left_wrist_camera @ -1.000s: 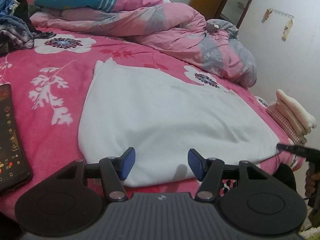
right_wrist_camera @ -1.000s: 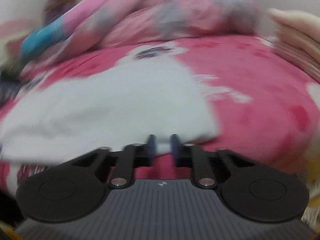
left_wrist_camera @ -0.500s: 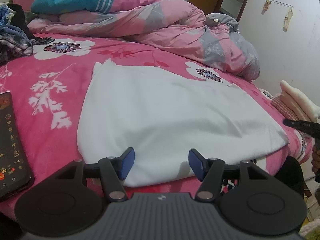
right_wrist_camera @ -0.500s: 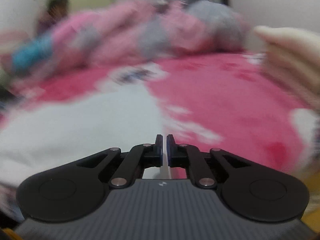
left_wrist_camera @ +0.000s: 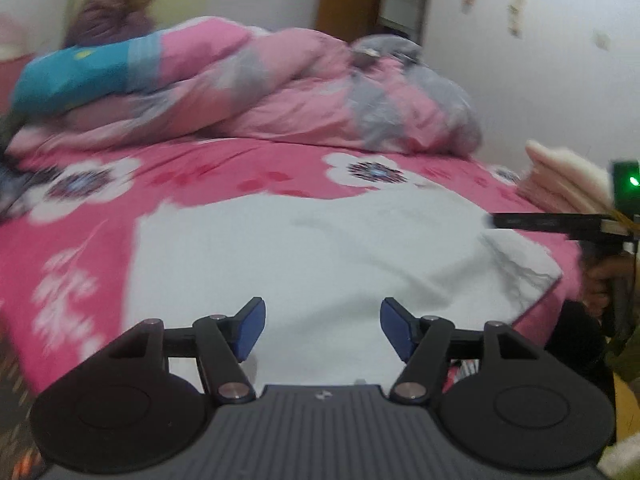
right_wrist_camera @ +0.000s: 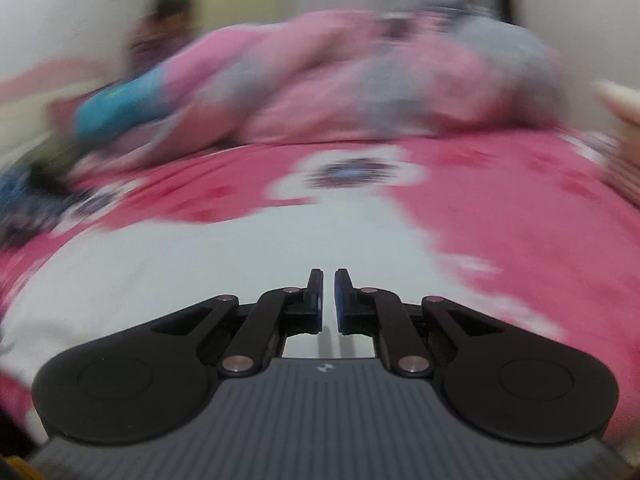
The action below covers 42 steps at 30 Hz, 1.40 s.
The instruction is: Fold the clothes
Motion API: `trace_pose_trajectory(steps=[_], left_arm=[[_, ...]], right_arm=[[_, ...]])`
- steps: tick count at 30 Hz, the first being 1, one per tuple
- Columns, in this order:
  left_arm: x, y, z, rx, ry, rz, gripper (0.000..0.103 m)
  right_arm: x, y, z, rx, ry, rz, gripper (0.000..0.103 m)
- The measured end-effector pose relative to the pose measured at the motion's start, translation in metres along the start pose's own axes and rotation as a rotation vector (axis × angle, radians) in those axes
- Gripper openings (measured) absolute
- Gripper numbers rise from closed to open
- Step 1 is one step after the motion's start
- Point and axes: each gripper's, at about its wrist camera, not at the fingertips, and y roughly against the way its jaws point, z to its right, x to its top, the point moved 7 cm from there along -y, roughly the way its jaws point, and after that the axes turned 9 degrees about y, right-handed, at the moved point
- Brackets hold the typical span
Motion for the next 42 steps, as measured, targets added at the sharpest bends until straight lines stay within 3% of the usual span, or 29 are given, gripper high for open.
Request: trace_pose_trajectory(steps=[3, 7, 11, 12, 14, 18, 22, 24, 27, 29, 32, 34, 35, 37, 39, 42], left_arm=[[-0.006, -0.037, -0.003, 0.06, -0.042, -0.055, 0.065], [-0.013, -0.037, -0.04, 0.085, 0.081, -0.055, 0.064], [-0.015, -0.023, -0.069, 0.079, 0.187, -0.036, 0.064], [-0.015, -0.022, -0.071, 0.073, 0.195, -0.033, 0.064], [-0.016, -0.022, -0.07, 0.084, 0.181, -0.031, 0.065], [-0.016, -0.024, -0.066, 0.102, 0.152, -0.025, 0.065], [-0.015, -0.025, -0.066, 0.098, 0.14, -0.027, 0.065], [-0.015, -0.025, -0.067, 0.095, 0.144, -0.022, 0.065], [-0.016, -0.026, -0.067, 0.093, 0.148, -0.011, 0.066], [-0.016, -0.024, -0.066, 0.097, 0.148, -0.005, 0.066], [-0.013, -0.017, -0.06, 0.124, 0.115, 0.014, 0.066], [-0.014, -0.011, -0.056, 0.154, 0.073, 0.033, 0.067], [-0.016, -0.008, -0.053, 0.166, 0.052, 0.04, 0.068], [-0.02, -0.004, -0.049, 0.173, 0.025, 0.041, 0.068], [-0.027, -0.006, -0.047, 0.184, 0.012, 0.027, 0.068], [-0.034, -0.008, -0.045, 0.202, -0.008, 0.022, 0.07]], right_arm=[[-0.003, -0.026, -0.034, 0.09, 0.046, -0.021, 0.004], [-0.017, -0.044, 0.0, 0.072, -0.03, -0.069, 0.0], [-0.009, -0.033, 0.034, -0.075, -0.037, -0.058, 0.001], [-0.007, -0.034, 0.037, -0.068, -0.058, -0.059, 0.002], [-0.002, -0.037, 0.039, -0.045, -0.084, -0.059, 0.005], [0.008, -0.061, 0.014, 0.063, -0.019, -0.083, 0.005], [0.009, -0.094, 0.055, -0.023, -0.14, -0.159, 0.0], [0.023, -0.085, 0.059, -0.035, -0.167, -0.138, 0.006], [0.038, -0.082, 0.034, 0.072, -0.128, -0.122, 0.007], [0.036, -0.099, 0.017, 0.133, -0.096, -0.168, 0.008], [0.024, -0.133, 0.022, 0.02, -0.056, -0.26, 0.007], [0.036, -0.124, 0.018, -0.005, -0.103, -0.255, 0.011], [0.046, -0.115, 0.005, 0.007, -0.076, -0.23, 0.011], [0.06, -0.098, -0.034, 0.131, -0.008, -0.19, 0.014], [0.062, -0.098, -0.078, 0.273, 0.026, -0.214, 0.014], [0.05, -0.131, -0.132, 0.366, 0.096, -0.289, 0.014]])
